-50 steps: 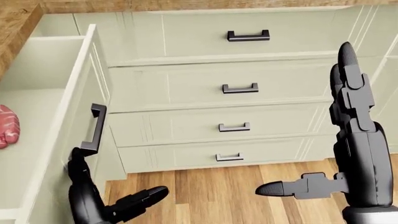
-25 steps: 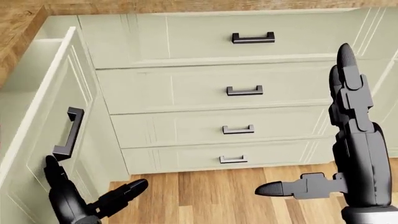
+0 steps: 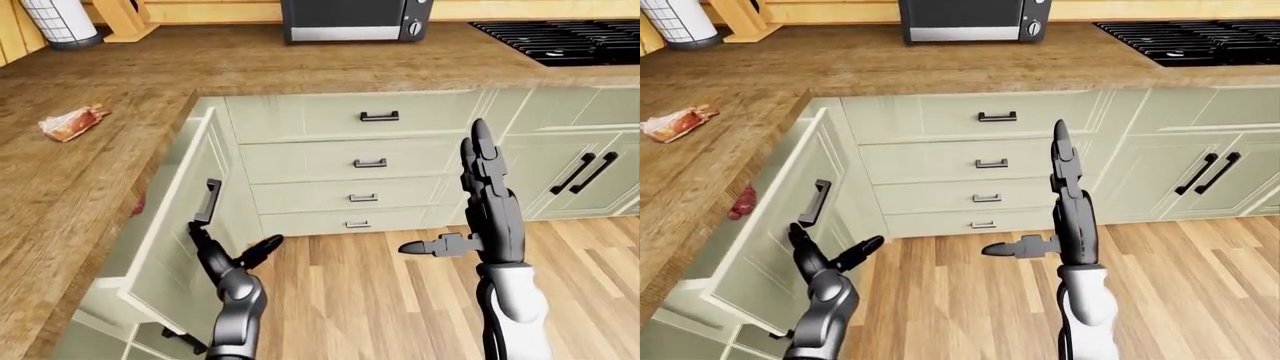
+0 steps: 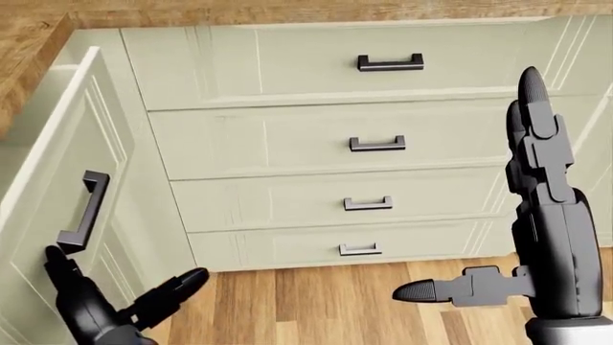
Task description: Close the right drawer.
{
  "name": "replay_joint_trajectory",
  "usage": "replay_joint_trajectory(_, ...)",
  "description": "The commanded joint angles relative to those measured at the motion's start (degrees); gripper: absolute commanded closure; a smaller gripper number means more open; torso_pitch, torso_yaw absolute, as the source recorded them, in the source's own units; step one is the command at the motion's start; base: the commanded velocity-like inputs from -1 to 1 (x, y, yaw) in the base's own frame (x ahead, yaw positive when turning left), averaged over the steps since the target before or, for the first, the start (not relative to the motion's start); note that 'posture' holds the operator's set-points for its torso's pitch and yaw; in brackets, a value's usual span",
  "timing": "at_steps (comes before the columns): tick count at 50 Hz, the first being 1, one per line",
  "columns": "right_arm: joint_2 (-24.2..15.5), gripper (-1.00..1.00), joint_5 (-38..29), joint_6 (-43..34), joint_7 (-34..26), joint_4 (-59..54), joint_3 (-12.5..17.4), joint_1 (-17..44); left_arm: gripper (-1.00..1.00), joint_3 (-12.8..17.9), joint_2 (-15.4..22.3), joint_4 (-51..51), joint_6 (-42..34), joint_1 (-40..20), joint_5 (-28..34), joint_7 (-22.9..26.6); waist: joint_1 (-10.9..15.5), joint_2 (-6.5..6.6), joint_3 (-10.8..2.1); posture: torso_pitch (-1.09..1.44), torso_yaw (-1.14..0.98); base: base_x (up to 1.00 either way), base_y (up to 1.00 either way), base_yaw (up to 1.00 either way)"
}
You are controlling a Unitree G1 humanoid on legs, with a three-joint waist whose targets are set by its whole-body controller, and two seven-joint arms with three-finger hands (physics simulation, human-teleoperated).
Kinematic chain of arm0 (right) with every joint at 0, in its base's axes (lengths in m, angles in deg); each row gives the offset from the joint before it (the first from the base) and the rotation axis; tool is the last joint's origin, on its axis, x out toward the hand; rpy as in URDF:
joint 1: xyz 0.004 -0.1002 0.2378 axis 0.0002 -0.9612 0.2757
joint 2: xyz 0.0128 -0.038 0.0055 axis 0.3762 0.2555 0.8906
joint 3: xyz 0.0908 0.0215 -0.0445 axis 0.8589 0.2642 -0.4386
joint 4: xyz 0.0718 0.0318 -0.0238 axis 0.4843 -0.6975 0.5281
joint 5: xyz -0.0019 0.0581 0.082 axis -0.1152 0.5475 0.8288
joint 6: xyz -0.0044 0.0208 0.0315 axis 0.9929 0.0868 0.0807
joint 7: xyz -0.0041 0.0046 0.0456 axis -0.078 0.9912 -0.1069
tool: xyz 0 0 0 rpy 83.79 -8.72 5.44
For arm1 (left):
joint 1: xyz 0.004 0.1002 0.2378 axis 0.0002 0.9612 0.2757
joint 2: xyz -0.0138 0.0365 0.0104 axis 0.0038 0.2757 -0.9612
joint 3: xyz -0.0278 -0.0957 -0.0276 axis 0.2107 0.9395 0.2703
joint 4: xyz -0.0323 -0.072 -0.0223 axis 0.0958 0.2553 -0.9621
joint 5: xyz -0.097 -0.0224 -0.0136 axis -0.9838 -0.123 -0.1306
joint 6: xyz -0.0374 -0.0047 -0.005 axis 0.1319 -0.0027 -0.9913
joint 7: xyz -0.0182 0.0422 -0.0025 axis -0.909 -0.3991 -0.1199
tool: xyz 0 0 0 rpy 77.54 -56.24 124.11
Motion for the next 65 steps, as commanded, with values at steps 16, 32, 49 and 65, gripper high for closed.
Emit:
replay_joint_trajectory(16, -0.33, -1.0, 0.19, 1.8, 0.33, 1.96, 0.26, 0.98, -1.0, 3.93, 2.75, -1.11, 1.35, -2.8, -1.93, -3.37, 0.25, -0.11, -0.67, 0.0, 0.0, 0.0, 0.0, 0.0)
replay_joint_trajectory(32, -0.26, -1.0, 0.01, 1.69, 0.26, 2.05, 0.1, 0.97, -1.0, 5.8, 4.55, -3.82, 1.49, -4.69, -4.09, -5.46, 0.09, 0.01, -0.77, 0.0, 0.0, 0.0, 0.0, 0.0)
replay_joint_trajectory(49, -0.3, -1.0, -0.06, 1.88, 0.24, 1.95, 0.11, 0.94, -1.0, 7.74, 6.98, -6.27, 1.09, -6.56, -7.07, -7.78, -0.06, 0.29, -0.9, 0.0, 0.0, 0.0, 0.0, 0.0)
replay_joint_trajectory(65, -0.27, -1.0, -0.17, 1.48, 0.2, 2.29, 0.12, 0.95, -1.0, 9.57, 9.29, -7.24, 0.49, -7.57, -9.45, -10.23, -0.24, 0.49, -0.92, 0.0, 0.0, 0.0, 0.0, 0.0)
